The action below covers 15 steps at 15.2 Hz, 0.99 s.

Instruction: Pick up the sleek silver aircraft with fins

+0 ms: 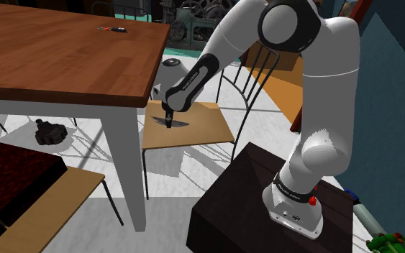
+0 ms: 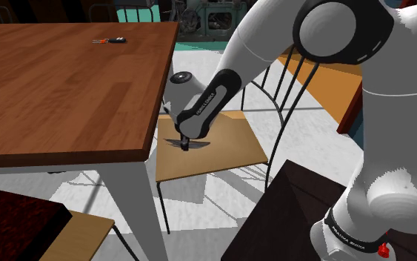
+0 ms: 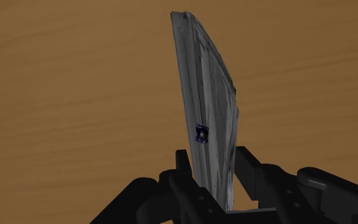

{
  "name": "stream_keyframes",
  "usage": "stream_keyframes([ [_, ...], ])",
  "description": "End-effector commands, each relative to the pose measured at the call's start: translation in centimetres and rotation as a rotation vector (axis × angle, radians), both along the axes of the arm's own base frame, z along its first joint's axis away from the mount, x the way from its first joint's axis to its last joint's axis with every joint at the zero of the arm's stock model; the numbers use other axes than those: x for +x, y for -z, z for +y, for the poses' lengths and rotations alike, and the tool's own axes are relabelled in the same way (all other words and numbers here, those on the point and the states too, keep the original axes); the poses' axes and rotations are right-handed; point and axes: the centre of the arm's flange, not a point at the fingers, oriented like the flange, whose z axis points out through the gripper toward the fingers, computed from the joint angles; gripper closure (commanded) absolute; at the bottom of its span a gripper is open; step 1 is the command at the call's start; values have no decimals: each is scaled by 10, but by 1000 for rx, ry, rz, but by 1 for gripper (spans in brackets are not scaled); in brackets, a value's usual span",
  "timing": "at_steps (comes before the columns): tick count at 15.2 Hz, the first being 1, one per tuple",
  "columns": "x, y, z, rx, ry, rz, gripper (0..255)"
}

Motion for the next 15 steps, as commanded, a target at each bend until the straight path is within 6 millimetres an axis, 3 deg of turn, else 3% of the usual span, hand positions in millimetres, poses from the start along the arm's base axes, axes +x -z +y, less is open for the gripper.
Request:
stream_keyframes([
  [1,-1,-6,-1,-1,2,3,255],
  [15,-1,-76,-1,-1,2,3,255],
])
